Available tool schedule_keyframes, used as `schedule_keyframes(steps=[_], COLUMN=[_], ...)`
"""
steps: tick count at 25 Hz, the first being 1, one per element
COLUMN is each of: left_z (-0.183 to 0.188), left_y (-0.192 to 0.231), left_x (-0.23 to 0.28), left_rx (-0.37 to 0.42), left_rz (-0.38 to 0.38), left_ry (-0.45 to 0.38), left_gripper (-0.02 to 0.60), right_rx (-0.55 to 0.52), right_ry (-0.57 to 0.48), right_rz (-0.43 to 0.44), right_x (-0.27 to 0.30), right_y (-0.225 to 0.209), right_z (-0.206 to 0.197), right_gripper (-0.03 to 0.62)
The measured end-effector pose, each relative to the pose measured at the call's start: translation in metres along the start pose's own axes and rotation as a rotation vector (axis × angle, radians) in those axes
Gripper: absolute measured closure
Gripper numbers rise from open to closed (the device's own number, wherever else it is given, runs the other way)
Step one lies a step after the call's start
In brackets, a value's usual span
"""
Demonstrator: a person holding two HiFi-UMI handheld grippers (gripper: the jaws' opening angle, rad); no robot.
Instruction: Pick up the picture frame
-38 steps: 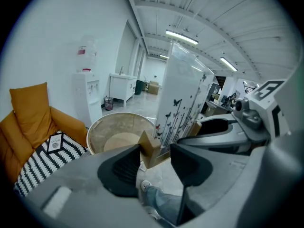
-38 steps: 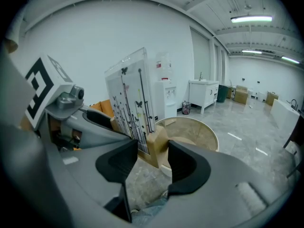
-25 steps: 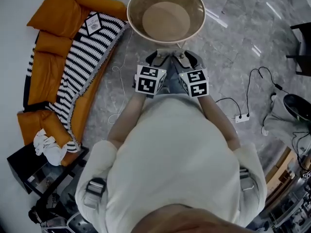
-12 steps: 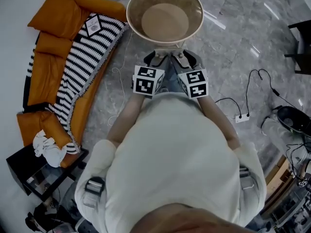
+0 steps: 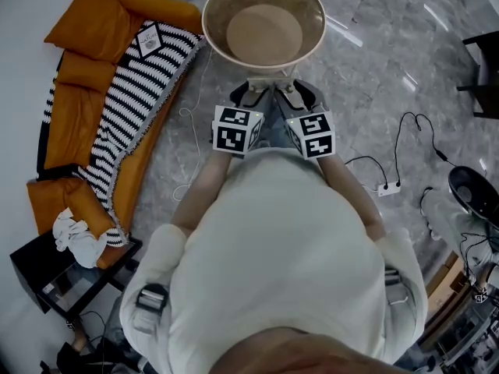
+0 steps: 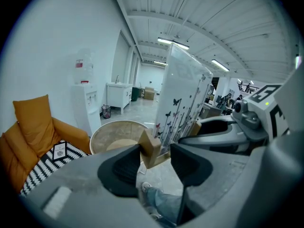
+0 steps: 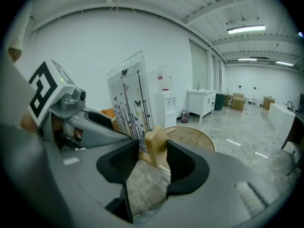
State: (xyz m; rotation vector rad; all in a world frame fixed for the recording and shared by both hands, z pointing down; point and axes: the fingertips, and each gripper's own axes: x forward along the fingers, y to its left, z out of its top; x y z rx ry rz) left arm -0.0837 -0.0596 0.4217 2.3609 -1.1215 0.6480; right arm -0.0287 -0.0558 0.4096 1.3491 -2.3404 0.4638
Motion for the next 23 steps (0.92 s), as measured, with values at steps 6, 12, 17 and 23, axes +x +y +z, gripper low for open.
schedule_keyframes(steps=[6,12,17,23], left_z=[-0.0017,-0.0012,-0.0037,-0.0006], left_y=[-0.0043,-0.0044,-0.0058,-0.0049], left_x=[-0.0002,0.0007,-0.0002,-0.0021], left_rx=[-0.008,-0.005,0.000,-0.004], left_rz=[-0.006,0.000,0.002,0.008], left_ry=[0.001,0.003,0.008,-0.002], left_gripper=[0.380,0.380,0.380,0.380], right_rx=[0.000,-0.002,0.001,-0.007], right_ry=[0.003,0.005,0.008,0.001], right_rz=[0.002,0.008,0.011,0.014], right_x=[-0.0044,-0.0045,-0.0056,-0.0052], right_y=[-0.0008,-0.0016,-0.0008,-0.0007], right_z=[-0.0015,-0.0018,-0.0048,-0.0037], right_gripper=[0.411,0.413,0.414,0.416])
